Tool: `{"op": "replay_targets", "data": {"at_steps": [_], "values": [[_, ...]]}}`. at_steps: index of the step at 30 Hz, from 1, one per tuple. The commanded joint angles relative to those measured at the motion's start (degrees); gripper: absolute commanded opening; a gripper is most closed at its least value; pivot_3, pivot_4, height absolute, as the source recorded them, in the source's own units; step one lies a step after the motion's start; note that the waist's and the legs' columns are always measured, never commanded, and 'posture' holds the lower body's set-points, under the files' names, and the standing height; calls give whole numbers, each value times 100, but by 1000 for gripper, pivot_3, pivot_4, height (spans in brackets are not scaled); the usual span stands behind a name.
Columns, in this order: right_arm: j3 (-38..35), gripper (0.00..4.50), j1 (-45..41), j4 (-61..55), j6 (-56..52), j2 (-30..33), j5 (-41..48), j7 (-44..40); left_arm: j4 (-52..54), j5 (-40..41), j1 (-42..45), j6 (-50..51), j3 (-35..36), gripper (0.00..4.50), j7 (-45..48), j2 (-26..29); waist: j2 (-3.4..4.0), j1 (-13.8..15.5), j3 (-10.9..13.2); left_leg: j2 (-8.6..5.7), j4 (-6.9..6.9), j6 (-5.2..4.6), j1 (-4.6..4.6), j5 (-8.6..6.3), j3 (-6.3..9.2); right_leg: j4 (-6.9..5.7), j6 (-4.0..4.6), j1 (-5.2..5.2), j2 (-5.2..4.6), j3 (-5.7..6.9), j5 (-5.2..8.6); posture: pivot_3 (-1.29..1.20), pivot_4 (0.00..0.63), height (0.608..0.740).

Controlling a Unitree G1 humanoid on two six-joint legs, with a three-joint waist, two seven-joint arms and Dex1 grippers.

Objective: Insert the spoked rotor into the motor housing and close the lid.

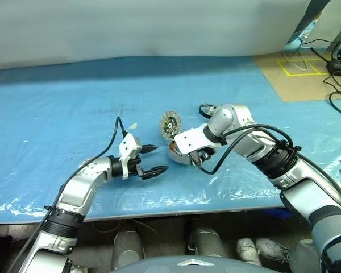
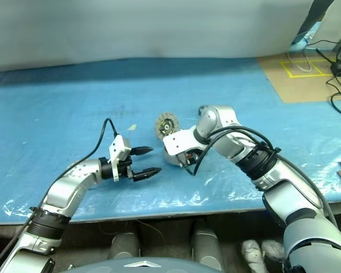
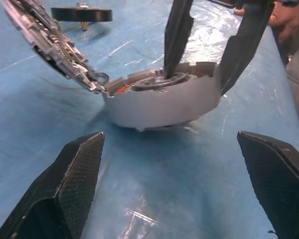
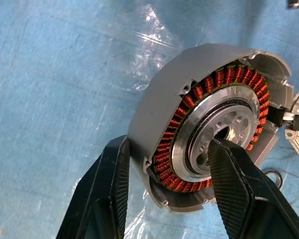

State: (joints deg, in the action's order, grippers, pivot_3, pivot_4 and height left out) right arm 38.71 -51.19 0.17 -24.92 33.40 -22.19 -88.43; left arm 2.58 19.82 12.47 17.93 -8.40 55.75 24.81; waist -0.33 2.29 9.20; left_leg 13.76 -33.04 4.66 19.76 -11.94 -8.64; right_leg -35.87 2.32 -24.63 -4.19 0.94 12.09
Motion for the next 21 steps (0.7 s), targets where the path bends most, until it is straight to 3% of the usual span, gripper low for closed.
{"op": "replay_targets", "data": {"at_steps": [1,5,9,10,13,21], "values": [[241,1963,37,373,-892,-427,-136,76,21,-26,-33,-114,58,4500,30,92,-2,-15,-1,0,0,0,-9,0,0,0,0,8,0,-2,0,0,150,740],[294,1963,13,490,-1306,-630,-214,154,128,15,-67,-38,65,4500,-30,90,-3,-20,-2,2,4,1,-59,-2,0,-2,2,49,2,-2,-1,0,150,740],[298,1963,69,451,-785,-548,-232,331,255,44,-94,54,69,4500,-75,103,-7,-19,-4,0,4,1,-71,-2,0,1,1,58,1,-5,-1,0,150,740],[290,2673,72,444,-733,-529,-230,337,301,58,-88,98,74,4500,-90,109,-7,-17,-4,0,4,1,-71,-2,0,1,2,58,1,-5,-1,0,150,740],[232,3581,-50,515,-950,-609,-222,353,568,141,-6,378,96,4500,-217,118,1,2,0,-2,5,2,-64,-1,0,1,4,41,-1,-4,-2,0,150,740],[57,3581,-599,304,-1637,-866,55,257,1363,381,287,1293,72,4500,-639,93,3,5,1,-1,12,24,-13,12,0,18,5,-2,-1,4,-3,0,150,740]]}}
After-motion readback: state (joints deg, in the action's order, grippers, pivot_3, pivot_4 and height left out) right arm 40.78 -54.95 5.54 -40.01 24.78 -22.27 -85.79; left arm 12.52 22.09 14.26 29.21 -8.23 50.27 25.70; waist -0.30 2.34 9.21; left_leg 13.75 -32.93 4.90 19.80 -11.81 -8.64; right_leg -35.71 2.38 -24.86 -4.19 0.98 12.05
